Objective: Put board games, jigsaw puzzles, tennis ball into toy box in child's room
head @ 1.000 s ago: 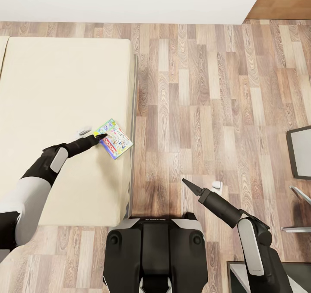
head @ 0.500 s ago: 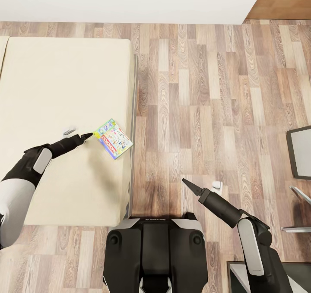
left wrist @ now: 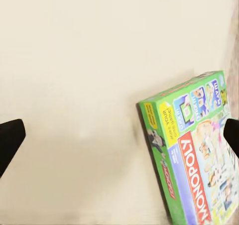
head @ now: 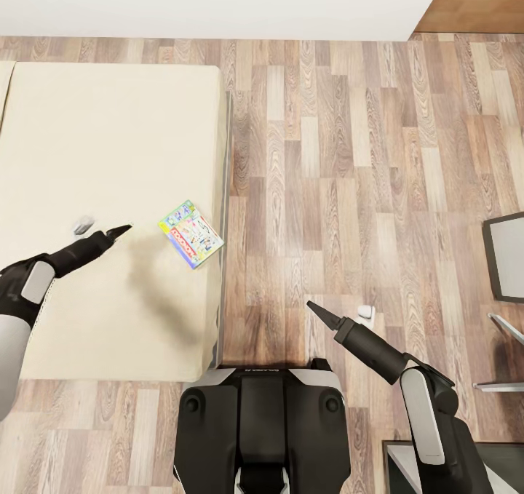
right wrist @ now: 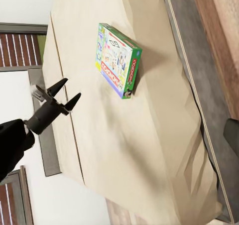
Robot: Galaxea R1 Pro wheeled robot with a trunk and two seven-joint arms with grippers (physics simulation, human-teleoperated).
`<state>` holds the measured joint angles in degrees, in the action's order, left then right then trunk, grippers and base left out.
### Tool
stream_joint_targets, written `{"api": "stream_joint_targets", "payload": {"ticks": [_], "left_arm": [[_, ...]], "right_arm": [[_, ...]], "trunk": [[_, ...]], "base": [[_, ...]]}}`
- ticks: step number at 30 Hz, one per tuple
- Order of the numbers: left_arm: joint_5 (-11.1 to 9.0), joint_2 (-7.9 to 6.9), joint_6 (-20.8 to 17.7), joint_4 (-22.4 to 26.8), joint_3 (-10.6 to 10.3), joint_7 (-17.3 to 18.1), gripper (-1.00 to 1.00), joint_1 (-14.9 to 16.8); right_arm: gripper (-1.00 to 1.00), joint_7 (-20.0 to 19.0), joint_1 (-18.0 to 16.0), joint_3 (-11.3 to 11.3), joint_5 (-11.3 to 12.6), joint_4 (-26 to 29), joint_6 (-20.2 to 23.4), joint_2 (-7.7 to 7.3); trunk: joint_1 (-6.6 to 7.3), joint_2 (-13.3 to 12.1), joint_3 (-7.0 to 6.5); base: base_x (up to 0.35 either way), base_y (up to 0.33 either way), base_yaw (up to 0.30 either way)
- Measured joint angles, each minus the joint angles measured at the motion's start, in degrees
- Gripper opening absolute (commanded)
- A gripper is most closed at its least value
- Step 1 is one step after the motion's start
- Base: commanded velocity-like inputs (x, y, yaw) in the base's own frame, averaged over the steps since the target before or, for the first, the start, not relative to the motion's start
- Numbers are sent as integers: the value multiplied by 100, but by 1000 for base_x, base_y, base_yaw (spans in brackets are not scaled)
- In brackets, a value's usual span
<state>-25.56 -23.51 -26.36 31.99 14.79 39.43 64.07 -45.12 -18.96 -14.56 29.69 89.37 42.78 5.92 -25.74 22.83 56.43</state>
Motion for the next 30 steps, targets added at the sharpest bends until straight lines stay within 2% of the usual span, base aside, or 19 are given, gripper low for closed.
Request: {"api": "stream_joint_targets", "payload": {"ticks": [2, 3, 5, 6, 9, 10, 12, 13, 16, 17, 20, 21, 23, 28, 30], "left_arm": [[-1, -69, -142, -2, 92, 249, 100, -74], [0, -144, -291, -3, 189, 503, 100, -157], [-2, -222, -440, -3, 297, 778, 100, -261], [-3, -292, -574, -4, 409, 1053, 100, -377], [-5, -389, -792, -2, 588, 1507, 100, -581], [-5, -445, -951, 1, 690, 1822, 100, -708], [-9, -494, -1126, 10, 766, 2158, 100, -827], [6, -531, -1278, 22, 812, 2489, 100, -924], [29, -565, -1446, 52, 848, 3009, 100, -1073], [39, -578, -1517, 85, 860, 3346, 100, -1194], [47, -590, -1595, 169, 867, 3836, 100, -1434], [48, -594, -1636, 263, 870, 4119, 100, -1606], [48, -598, -1679, 471, 870, 4473, 100, -1878], [23, -600, -1770, 1001, 893, 4936, 100, -2423], [25, -592, -1828, 1139, 902, 5022, 100, -2532]], "right_arm": [[100, 3, 0, 2, -2, 0, -2, 1], [100, 5, 0, 4, -3, 0, -3, 3], [100, 7, 0, 6, -5, 0, -4, 5], [100, 7, 0, 7, -3, 0, -5, 6], [100, 8, 0, 12, -5, 0, -6, 7], [100, 8, 0, 14, -6, 0, -6, 8], [100, 9, 0, 15, -7, 0, -8, 8], [100, 9, 0, 16, -8, 0, -9, 7], [100, 9, 0, 17, -8, 0, -10, 6], [100, 9, 0, 17, -8, 0, -12, 7], [100, 11, 0, 17, -8, 0, -13, 8], [100, 13, 0, 16, -9, 0, -20, 8], [100, 14, 0, 17, -9, 0, -53, 7], [100, 80, 0, 26, -6, -19, -208, 8], [100, 166, 1, 41, -7, -59, -269, 10]], "trunk": [[0, 0, 0], [0, 0, 0], [0, 0, 0], [0, 0, 0], [0, 0, 0], [0, 0, 0], [0, 0, 0], [0, 0, 0], [0, 0, 0], [0, 0, 0], [0, 0, 0], [0, 0, 0], [0, 0, 0], [0, 0, 0], [0, 0, 0]], "base": [[0, 0, 0], [0, 0, 0], [0, 0, 0], [0, 0, 0], [0, 0, 0], [0, 0, 0], [0, 0, 0], [0, 0, 0], [0, 0, 0], [0, 0, 0], [0, 0, 0], [0, 0, 0], [0, 0, 0], [0, 0, 0], [0, 0, 0]]}}
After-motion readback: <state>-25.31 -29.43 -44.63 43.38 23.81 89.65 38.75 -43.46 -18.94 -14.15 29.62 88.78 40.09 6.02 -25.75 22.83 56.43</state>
